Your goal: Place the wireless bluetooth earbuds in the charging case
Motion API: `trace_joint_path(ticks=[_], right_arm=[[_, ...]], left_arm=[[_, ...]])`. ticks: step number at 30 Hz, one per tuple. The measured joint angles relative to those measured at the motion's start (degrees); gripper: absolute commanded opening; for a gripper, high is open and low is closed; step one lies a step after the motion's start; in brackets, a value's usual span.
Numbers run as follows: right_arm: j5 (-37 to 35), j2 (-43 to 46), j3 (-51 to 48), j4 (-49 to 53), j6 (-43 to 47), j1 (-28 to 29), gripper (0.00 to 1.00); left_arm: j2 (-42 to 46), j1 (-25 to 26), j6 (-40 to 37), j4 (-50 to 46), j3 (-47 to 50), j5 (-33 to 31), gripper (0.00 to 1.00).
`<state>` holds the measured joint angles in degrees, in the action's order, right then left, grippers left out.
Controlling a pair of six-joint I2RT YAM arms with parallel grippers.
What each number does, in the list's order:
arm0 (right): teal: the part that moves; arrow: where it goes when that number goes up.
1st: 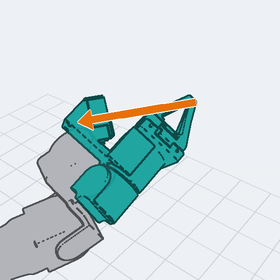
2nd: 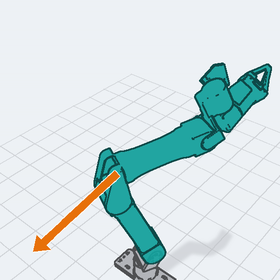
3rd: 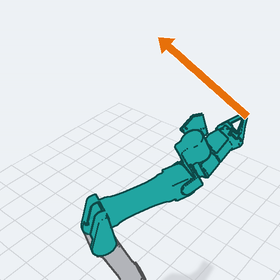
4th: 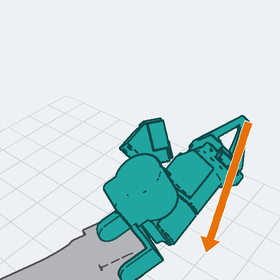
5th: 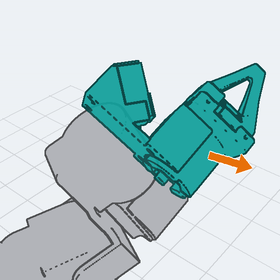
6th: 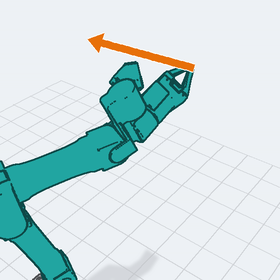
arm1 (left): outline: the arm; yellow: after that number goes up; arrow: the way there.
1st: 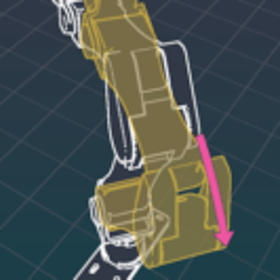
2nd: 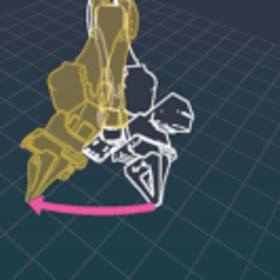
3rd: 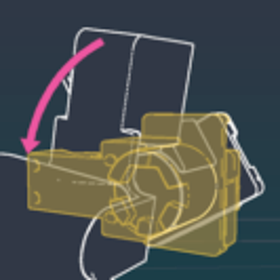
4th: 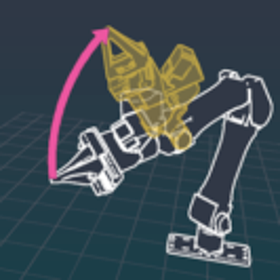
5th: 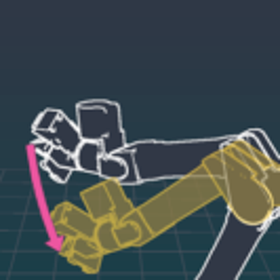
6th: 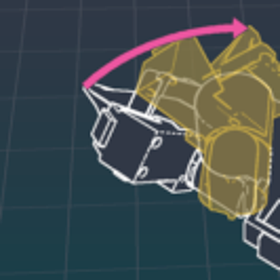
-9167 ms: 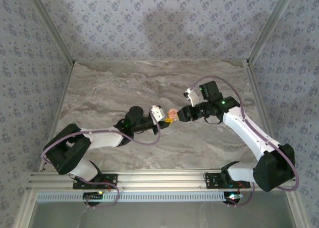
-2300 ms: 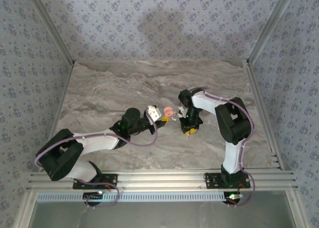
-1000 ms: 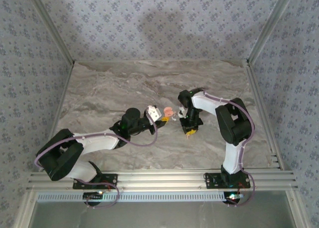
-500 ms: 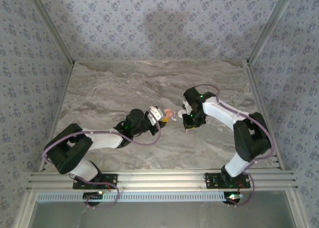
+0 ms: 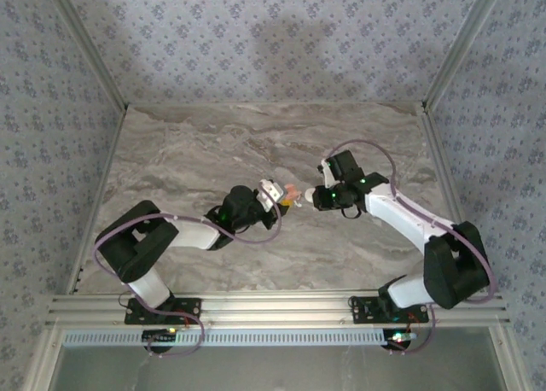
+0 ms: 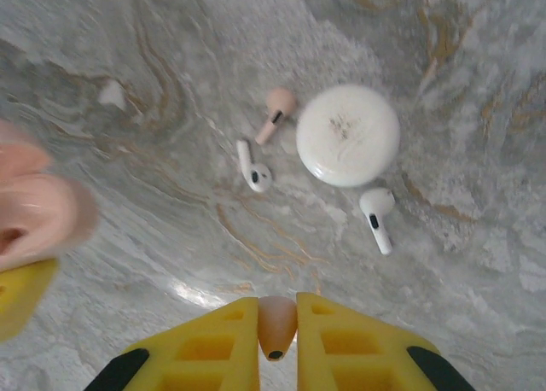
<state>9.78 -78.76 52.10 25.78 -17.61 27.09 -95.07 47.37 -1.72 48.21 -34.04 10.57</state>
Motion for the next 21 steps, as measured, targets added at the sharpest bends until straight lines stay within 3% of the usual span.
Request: trace_joint_path(ticks=[15, 21], right_arm=[[1.75, 11.93, -5.70, -14.97, -0.15, 1.29, 0.16], [3.63, 12.50, -5.79, -18.47, 0.26, 2.34, 0.16]], left_arm=[[-3.21, 0.00, 1.81, 3.65, -1.07, 0.76, 0.07], [-3.21, 0.00, 2.43, 5.31, -1.16, 1.99, 0.07]])
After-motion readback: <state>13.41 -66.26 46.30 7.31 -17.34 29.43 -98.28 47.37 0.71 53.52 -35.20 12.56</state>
